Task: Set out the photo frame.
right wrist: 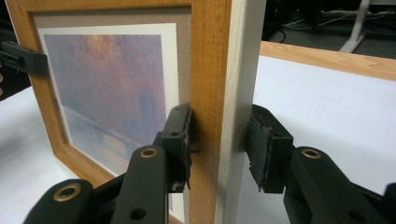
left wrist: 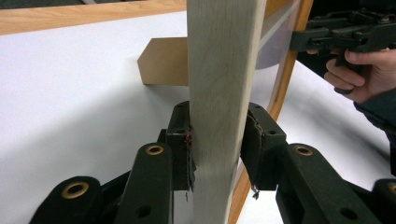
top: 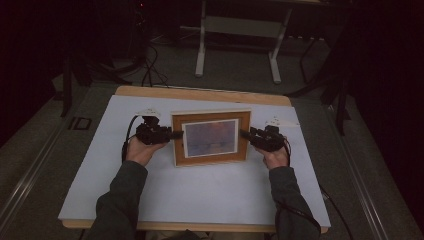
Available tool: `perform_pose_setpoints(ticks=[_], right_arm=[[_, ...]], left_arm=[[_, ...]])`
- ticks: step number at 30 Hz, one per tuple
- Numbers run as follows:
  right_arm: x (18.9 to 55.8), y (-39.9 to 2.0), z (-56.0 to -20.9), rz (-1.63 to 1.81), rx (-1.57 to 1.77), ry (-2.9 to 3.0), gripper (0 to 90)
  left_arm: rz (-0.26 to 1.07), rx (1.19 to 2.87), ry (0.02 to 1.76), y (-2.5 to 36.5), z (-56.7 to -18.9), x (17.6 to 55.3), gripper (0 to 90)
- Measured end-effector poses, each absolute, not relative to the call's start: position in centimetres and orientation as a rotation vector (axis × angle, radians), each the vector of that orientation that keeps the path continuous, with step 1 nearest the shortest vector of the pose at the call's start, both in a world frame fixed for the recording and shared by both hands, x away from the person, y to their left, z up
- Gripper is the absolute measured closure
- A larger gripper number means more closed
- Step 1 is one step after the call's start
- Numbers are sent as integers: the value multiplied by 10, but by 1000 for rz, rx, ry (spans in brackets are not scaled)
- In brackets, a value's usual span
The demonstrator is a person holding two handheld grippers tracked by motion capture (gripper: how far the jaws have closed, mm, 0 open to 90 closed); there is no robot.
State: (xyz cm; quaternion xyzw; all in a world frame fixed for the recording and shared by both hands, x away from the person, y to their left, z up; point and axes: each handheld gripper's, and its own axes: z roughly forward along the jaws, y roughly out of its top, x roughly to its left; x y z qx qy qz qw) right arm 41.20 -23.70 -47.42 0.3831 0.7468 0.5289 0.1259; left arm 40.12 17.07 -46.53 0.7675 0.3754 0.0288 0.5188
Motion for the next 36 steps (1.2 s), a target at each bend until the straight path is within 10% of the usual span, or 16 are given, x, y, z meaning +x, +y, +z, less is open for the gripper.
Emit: perform_pose_setpoints(ticks=[36], right_arm=[[389,-238,-477,1540,1159,2131,626]], left_arm=[[43,1799,894,171,-470,411,642]])
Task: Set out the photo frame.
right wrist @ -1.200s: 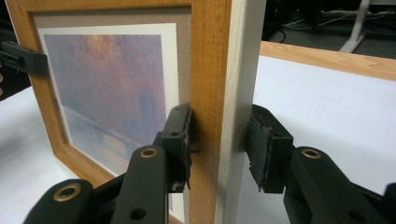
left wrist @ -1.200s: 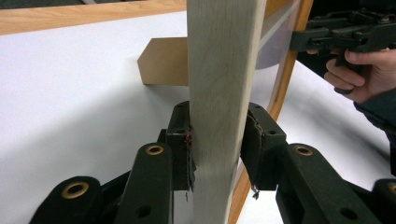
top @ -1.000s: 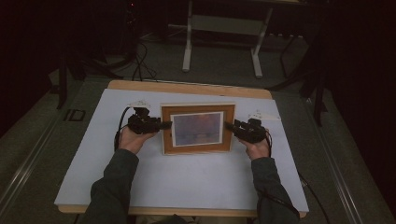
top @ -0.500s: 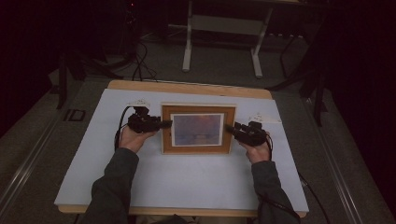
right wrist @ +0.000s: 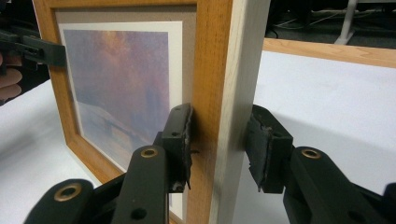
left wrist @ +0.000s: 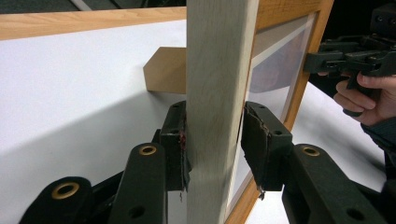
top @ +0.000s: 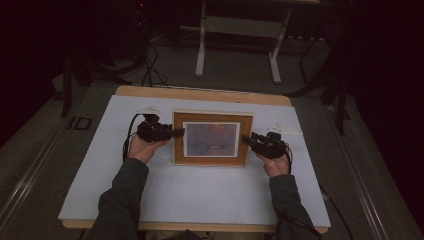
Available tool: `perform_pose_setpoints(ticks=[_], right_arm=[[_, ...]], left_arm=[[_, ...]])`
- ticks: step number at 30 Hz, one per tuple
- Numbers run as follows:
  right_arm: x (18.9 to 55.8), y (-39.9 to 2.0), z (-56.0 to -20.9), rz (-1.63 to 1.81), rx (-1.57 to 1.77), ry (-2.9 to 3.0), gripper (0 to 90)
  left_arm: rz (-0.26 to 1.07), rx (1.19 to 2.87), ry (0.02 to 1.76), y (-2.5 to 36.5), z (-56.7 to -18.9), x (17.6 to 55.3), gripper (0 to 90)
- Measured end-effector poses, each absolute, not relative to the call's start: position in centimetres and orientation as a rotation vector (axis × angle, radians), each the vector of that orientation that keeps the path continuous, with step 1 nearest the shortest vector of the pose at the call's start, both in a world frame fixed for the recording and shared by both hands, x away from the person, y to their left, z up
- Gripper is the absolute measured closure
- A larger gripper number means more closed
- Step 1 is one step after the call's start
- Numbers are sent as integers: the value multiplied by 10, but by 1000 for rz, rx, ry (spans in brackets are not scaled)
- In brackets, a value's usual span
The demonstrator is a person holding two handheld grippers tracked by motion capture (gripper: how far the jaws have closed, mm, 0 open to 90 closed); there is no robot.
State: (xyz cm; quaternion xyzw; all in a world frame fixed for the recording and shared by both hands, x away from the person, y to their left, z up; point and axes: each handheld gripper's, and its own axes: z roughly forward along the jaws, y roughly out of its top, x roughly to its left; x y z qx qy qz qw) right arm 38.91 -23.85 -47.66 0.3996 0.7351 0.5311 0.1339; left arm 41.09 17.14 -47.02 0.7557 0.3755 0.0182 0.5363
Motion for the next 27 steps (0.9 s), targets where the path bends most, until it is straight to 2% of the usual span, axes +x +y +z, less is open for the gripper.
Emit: perform_pose_setpoints(ticks=[27], right_arm=[[389,-239,-477,1551,1143,2139,622]], left_arm=[[22,1784,923,173,-470,411,616]])
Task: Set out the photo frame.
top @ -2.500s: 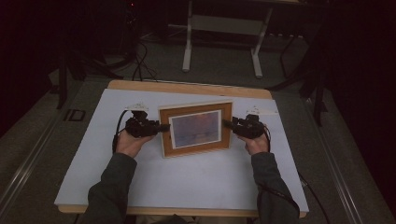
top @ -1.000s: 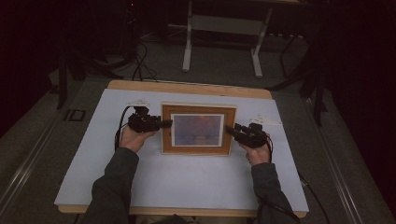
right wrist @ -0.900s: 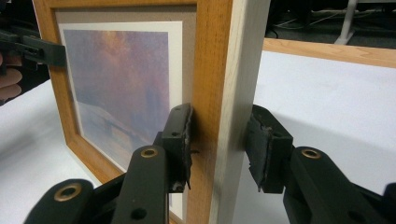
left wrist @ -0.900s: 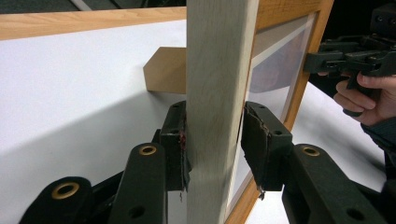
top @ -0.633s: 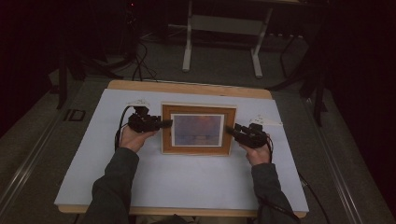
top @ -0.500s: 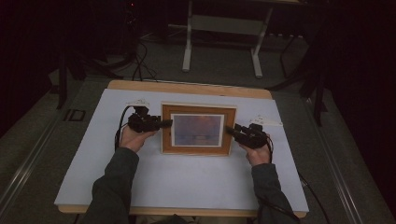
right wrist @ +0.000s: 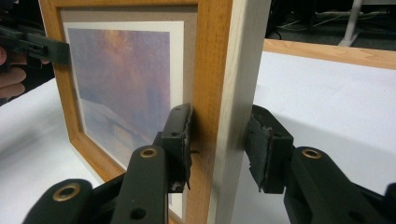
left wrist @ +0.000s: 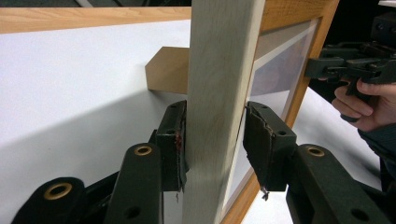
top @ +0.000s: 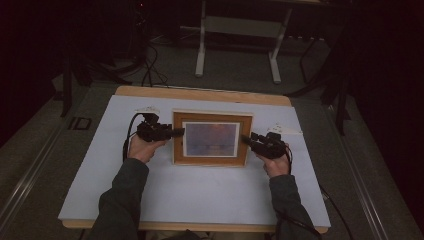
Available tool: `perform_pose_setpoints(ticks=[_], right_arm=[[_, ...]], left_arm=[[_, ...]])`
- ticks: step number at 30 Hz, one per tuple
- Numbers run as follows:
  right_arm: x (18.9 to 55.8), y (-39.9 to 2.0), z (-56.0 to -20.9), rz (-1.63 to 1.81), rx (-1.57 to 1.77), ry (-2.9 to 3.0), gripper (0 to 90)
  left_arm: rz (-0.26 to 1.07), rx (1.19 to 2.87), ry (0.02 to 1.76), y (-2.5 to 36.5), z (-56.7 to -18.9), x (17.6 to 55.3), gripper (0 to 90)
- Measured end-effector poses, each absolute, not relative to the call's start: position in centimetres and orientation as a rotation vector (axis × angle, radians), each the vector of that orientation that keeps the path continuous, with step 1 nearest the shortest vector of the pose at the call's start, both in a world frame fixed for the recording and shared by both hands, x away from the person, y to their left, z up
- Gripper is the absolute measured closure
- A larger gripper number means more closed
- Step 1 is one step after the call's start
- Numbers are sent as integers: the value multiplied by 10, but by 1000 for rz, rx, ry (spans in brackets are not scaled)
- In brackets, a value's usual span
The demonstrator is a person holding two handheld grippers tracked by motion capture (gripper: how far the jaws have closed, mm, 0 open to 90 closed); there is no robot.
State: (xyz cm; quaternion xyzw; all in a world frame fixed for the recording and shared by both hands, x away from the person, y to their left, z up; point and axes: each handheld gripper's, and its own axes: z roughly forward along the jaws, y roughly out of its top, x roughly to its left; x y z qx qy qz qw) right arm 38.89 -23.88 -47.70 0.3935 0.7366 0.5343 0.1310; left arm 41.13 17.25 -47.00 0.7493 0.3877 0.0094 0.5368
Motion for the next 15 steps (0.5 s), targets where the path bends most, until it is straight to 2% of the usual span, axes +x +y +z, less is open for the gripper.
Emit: perform_pose_setpoints(ticks=[11,15], right_arm=[[390,-238,-476,1550,1145,2145,619],[389,-240,-475,1548,1140,2143,572]], left_arm=[[1,1785,936,173,-469,411,615],[2,1799,946,171,-471,411,555]])
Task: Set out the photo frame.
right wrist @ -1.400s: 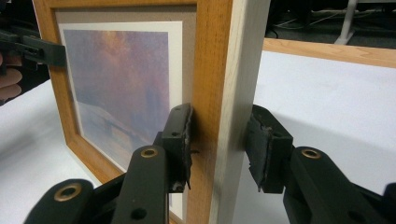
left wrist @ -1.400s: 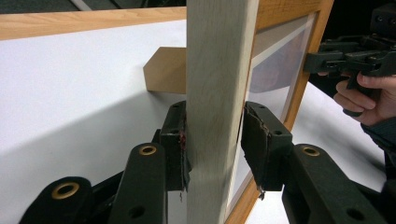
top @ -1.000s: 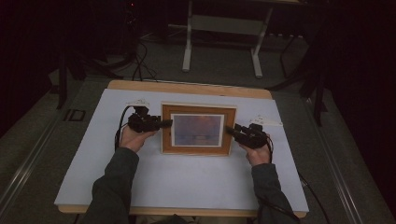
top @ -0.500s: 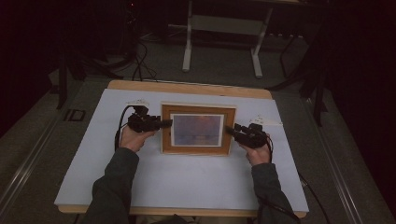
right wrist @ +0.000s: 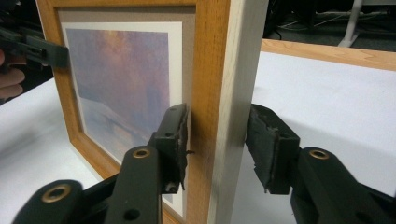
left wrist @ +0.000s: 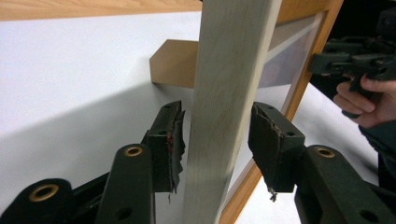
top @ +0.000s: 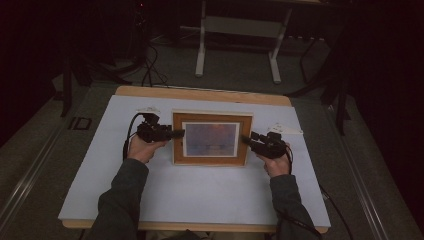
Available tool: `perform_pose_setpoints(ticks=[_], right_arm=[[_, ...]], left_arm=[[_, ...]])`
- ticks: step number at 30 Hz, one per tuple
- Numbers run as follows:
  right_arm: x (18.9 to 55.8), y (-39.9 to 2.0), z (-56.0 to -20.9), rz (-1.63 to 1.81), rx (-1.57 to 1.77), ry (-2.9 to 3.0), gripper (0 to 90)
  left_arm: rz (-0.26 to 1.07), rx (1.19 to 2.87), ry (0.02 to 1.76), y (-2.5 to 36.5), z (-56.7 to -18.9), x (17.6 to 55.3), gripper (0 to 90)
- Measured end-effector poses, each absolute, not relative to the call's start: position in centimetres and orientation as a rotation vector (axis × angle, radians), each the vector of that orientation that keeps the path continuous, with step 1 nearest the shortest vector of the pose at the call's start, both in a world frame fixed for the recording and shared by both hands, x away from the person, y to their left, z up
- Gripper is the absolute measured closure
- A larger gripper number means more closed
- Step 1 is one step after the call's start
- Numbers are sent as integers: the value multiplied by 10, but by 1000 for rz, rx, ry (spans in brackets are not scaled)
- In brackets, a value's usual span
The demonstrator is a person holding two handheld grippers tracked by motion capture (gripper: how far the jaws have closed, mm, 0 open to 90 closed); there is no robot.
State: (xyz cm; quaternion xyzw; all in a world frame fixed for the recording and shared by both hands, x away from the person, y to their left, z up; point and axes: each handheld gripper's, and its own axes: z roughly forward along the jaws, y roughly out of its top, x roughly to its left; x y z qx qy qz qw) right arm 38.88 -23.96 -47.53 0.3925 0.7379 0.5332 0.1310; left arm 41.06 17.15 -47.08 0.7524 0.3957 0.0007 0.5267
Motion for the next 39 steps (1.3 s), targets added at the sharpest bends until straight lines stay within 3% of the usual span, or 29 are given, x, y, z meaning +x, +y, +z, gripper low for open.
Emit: perform_pose_setpoints(ticks=[9,30,39], right_arm=[[385,-247,-474,1555,1144,2140,529],[371,-265,-465,1537,1139,2146,526],[362,-275,-469,1490,1170,2159,528]], left_arm=[[21,1771,945,178,-468,404,525],[125,1727,973,209,-456,362,525],[189,1786,980,208,-465,339,525]])
